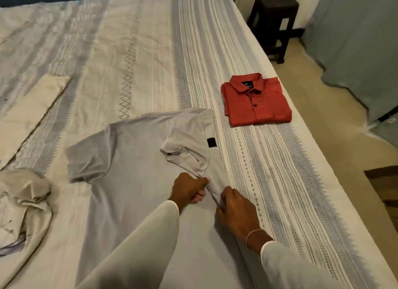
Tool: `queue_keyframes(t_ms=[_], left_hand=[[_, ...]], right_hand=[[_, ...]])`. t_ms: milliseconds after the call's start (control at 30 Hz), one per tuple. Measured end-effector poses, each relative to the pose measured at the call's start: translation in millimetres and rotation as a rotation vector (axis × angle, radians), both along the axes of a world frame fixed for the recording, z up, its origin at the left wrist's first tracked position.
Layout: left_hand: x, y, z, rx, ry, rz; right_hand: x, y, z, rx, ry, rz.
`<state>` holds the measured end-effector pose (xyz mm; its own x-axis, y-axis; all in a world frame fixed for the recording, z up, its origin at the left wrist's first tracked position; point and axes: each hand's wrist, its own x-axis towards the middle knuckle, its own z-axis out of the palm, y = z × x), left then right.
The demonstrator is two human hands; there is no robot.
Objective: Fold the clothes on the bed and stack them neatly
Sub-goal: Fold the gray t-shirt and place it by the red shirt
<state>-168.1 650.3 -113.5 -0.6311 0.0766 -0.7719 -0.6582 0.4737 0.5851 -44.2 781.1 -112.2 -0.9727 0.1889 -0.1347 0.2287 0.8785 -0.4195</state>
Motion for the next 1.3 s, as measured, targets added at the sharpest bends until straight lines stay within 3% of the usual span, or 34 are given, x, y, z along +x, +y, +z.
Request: queue_keyframes(t_ms=[100, 233, 467, 567, 767, 900, 1000, 1200, 1300], left_hand=[[10.2, 5.7, -0.3, 0.104, -0.051, 0.081], [21.0, 8.7, 3.1, 0.120, 0.075, 0.195], [27.0, 9.0, 19.3, 0.264, 0.102, 0.360], [29.5, -2.9, 16.8, 0.219, 0.157, 0.433], [86.6, -14.4, 17.0, 0.212, -0.032, 0.215], [115.8, -19.8, 14.8, 0.096, -0.071, 0.033], [141.2, -20.8, 19.2, 0.054, -0.103, -0.075], [176.4, -22.6, 18.0, 0.165, -0.094, 0.039], [188.4, -24.8, 14.1, 0.243, -0.084, 0.124]], right_hand=[[20.7, -3.0, 1.1, 0.057, -0.037, -0.046], [55.7, -8.0, -6.7, 0.266, -0.156, -0.044], [74.0, -29.8, 27.2, 0.300, 0.084, -0.041], [77.9, -59.7, 30.9, 0.281, 0.066, 0.027], [133.1, -73.2, 7.9, 0.242, -0.146, -0.024], [167.7, -65.0, 4.1, 0.299, -0.042, -0.043], [178.1, -61.7, 1.9, 0.352, -0.080, -0.060], [208.9, -64.8, 11.7, 0.327, -0.206, -0.060], [225.6, -60.5, 8.2, 0.310, -0.166, -0.056]])
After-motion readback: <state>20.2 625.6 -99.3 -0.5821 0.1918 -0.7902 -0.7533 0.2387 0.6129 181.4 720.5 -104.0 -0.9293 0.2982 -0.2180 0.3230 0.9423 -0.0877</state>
